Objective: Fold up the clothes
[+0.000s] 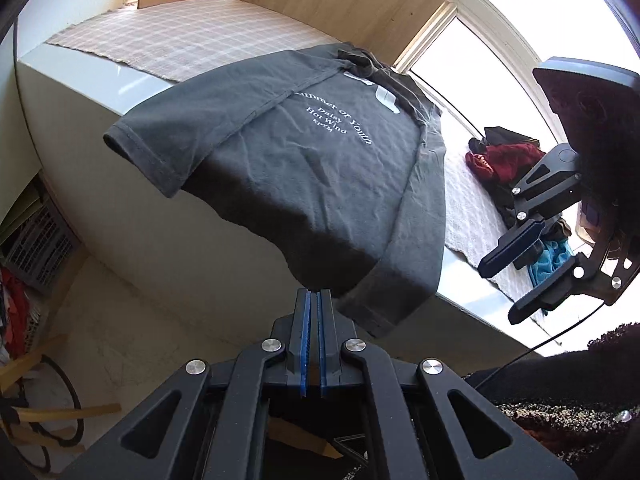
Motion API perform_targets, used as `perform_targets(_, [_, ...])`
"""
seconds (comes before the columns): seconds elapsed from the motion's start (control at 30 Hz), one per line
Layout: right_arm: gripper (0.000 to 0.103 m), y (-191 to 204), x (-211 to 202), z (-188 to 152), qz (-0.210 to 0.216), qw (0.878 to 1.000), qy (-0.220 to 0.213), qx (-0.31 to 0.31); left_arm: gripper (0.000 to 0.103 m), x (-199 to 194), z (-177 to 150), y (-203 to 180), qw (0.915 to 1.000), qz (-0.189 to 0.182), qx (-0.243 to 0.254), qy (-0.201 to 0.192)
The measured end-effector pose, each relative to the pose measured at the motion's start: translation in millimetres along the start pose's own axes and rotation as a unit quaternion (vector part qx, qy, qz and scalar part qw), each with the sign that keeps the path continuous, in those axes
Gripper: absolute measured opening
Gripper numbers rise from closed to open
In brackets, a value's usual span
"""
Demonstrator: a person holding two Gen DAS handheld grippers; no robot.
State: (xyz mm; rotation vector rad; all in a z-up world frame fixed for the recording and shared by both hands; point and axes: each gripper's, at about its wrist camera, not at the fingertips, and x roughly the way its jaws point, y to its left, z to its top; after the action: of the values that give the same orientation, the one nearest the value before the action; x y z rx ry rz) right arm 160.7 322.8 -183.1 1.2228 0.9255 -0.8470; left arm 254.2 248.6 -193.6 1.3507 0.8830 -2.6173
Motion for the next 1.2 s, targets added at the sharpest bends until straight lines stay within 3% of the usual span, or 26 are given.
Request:
perform_targets(0.1, [0.034, -25, -9, -10, -0.051, 0.998, -0.014, 0.02, 0.001, 16, 1, -19, 0.999, -0.016, 0.035, 0.023])
perform_targets(0.2, [0.034, -82, -28, -21, -0.094, 0.991, -0.035, 0.093, 0.001, 36, 0, -40, 0.9939, -0.002, 0.103, 0.041])
perform_targets(0.37, [0.034, -180, -72, -39, -0.17, 0.955, -0.07, 0.234, 0.005, 63, -2, -53, 0.9795, 0.02, 0.188, 0.069])
perform_targets(0.5, [0.034, -236, -99, -51, -0.19, 0.922, -0.091, 0.323, 0.012, 74, 0, -49, 0.9724, 0.007, 0.217, 0.086])
perform_targets(0.77, [0.034, -284, -94, -43, -0.212, 0.901, -0.074, 0.372, 0.013, 86, 11, -50, 0.9623, -0.011, 0.25, 0.107])
perform_targets(0.97, [0.034, -304, -82, -31, -0.214, 0.892, -0.047, 0.396, 0.012, 90, 15, -47, 0.9618, -0.028, 0.25, 0.109])
perform_targets(1.03, [0.034, -310, -79, -28, -0.215, 0.889, -0.036, 0.403, 0.001, 90, 17, -41, 0.9632, -0.037, 0.243, 0.11])
perform_targets(1.2, [0.032, -323, -71, -20, -0.219, 0.882, -0.013, 0.416, 0.001, 81, 16, -32, 0.964, -0.049, 0.239, 0.106])
